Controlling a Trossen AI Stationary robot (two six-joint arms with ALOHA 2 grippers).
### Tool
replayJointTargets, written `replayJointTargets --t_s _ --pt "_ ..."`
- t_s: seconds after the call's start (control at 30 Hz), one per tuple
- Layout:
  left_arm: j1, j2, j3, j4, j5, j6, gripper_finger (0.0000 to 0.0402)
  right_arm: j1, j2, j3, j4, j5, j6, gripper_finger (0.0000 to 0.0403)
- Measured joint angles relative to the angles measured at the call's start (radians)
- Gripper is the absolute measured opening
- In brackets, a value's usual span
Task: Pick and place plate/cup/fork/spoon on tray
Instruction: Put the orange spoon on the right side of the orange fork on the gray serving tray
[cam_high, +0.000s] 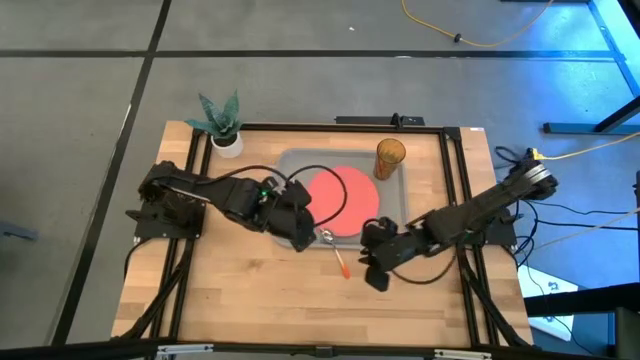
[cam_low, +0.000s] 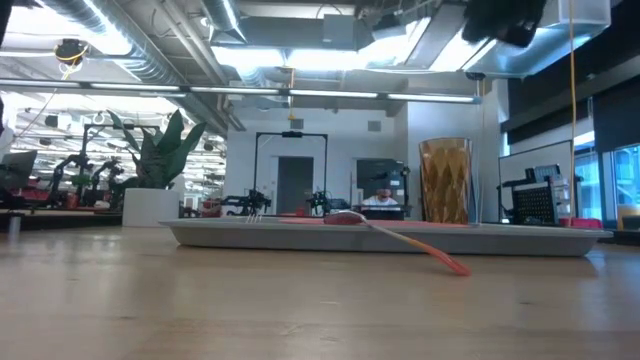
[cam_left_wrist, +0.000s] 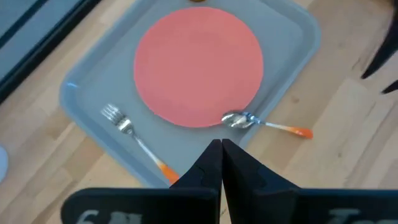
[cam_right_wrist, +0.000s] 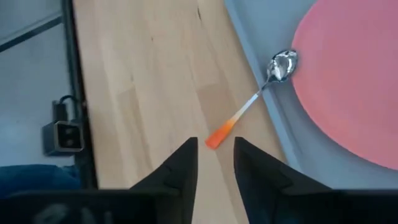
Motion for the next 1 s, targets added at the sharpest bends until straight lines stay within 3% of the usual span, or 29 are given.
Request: replayJointTargets --t_s 0.27,0.43,1.0 --pt "-0.044 -0.025 0.0 -0.083 -0.015 -0.035 0.0 -0.044 0.216 -0.001 0.142 0.01 0.177 0.0102" --pt "-0.045 -0.032 0.0 -0.101 -0.013 -0.035 0.0 -0.079 0.322 -0.001 0.205 -0.049 0.243 0.0102" --pt "-0.044 -0.031 0.0 -0.106 -0.014 -0.027 0.0 -0.133 0.432 -0.001 0.24 -0.062 0.202 0.0102"
